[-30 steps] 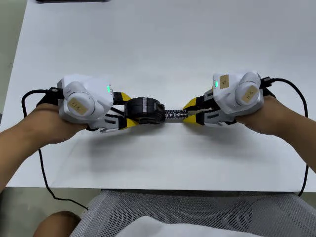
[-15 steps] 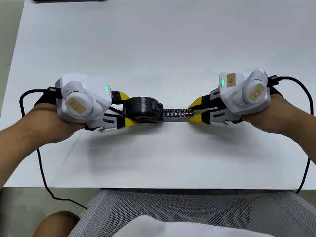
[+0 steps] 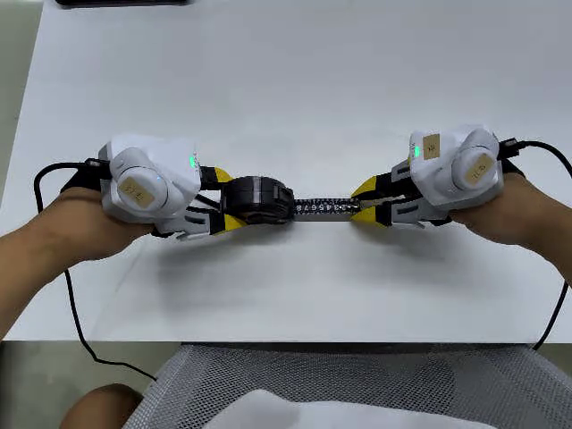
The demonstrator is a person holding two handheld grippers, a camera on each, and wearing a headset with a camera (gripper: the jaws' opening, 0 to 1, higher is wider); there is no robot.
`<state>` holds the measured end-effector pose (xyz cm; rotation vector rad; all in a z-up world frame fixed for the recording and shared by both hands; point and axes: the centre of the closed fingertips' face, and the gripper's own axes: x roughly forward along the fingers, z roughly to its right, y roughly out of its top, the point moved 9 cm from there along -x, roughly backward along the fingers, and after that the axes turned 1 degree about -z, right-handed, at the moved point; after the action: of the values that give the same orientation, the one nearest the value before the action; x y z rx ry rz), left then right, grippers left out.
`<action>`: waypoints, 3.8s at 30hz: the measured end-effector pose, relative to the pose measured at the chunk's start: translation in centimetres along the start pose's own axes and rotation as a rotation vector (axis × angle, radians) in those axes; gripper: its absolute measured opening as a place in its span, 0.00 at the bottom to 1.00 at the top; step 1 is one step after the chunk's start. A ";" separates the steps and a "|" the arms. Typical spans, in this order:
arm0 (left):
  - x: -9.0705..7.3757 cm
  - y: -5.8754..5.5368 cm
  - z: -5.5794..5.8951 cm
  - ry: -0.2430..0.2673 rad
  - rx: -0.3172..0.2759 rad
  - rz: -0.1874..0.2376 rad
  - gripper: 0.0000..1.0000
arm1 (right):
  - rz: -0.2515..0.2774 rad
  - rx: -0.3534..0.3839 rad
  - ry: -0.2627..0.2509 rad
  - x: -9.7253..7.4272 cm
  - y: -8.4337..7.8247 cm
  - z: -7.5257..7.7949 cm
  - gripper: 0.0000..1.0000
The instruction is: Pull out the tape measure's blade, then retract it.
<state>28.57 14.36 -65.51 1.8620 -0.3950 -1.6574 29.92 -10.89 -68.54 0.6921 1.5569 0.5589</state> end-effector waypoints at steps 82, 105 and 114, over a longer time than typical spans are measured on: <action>0.0 0.2 0.0 -0.001 0.010 -0.015 0.24 | -0.138 0.024 -0.063 -7.3 -6.1 0.0 0.09; 0.0 0.2 0.0 -0.001 0.012 -0.018 0.24 | -0.179 0.030 -0.069 -8.9 -7.3 -0.2 0.09; 0.0 0.2 0.0 -0.001 0.012 -0.018 0.24 | -0.196 0.027 -0.072 -9.5 -7.8 -0.2 0.09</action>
<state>28.61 14.19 -65.42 1.8783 -0.3907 -1.6714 29.29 -23.17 -67.39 0.5658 1.5472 0.3633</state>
